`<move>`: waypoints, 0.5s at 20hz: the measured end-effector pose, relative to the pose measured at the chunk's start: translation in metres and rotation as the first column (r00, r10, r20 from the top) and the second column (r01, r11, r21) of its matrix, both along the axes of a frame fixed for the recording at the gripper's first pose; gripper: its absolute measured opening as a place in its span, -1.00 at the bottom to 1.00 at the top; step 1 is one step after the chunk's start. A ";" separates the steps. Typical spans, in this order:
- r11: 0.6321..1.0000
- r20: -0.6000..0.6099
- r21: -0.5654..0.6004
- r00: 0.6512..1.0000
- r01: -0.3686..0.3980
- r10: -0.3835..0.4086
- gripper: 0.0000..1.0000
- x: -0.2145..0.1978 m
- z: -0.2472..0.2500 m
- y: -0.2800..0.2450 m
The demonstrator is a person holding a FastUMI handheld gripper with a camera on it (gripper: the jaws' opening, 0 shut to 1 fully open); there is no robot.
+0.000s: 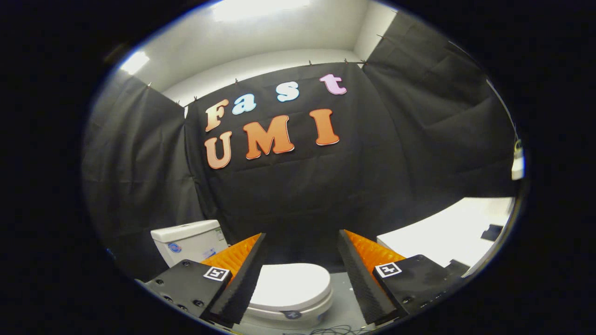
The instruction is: Open the toilet lid.
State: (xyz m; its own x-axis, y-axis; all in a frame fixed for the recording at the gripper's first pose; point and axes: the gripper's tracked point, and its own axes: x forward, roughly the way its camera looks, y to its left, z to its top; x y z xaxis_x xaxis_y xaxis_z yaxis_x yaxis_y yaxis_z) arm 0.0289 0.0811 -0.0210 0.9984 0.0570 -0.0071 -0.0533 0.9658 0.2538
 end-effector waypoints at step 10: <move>0.881 -0.388 0.474 0.901 0.014 0.194 0.97 0.052 -0.184 0.034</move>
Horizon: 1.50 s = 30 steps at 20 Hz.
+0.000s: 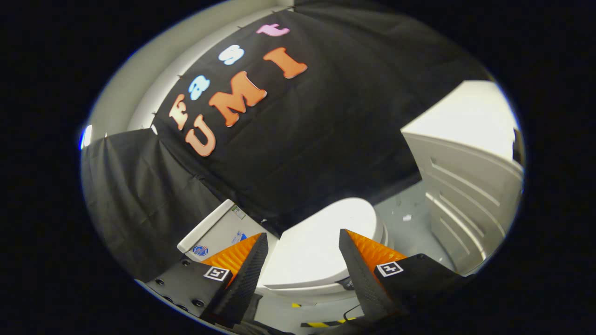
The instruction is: Open the toilet lid.
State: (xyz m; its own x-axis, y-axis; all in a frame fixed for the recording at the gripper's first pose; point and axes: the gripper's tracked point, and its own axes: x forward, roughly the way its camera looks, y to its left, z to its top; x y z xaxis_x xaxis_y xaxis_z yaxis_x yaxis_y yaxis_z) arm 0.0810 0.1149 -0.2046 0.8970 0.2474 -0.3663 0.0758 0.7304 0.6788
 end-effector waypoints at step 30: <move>0.866 -0.537 0.447 0.841 0.226 0.058 -0.41 -0.011 -0.215 0.038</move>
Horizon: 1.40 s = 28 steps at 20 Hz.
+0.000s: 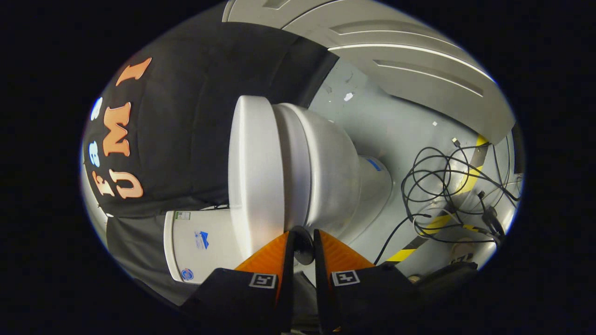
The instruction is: Open the toilet lid.
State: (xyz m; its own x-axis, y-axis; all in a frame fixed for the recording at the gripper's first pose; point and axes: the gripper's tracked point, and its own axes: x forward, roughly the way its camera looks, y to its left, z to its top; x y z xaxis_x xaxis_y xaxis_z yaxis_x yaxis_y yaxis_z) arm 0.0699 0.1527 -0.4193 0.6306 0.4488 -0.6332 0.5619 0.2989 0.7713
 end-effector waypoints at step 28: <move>0.953 0.145 -0.301 0.986 -0.033 0.080 -0.84 0.036 0.053 -0.002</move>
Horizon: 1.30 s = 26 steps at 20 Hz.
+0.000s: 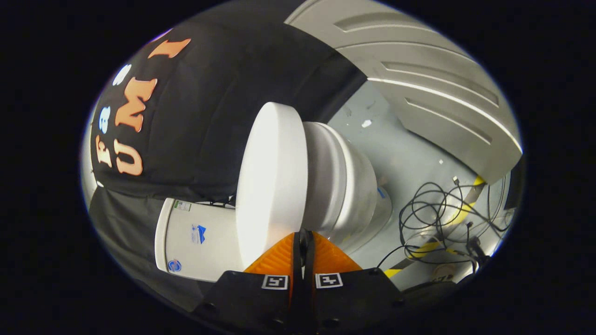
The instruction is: Open the toilet lid.
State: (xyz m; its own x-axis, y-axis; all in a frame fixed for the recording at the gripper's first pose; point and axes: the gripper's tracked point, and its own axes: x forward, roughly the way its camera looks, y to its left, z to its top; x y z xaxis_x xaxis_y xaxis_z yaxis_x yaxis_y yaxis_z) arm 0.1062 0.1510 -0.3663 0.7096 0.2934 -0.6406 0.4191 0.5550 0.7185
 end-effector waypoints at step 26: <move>0.729 0.193 -0.663 0.901 -0.173 0.389 -0.85 0.040 0.168 0.085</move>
State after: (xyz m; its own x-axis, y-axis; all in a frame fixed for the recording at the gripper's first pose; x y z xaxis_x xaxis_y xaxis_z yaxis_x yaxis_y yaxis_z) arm 0.1464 0.2361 -0.1985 0.8439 0.1291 -0.5208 -0.0048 0.9724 0.2331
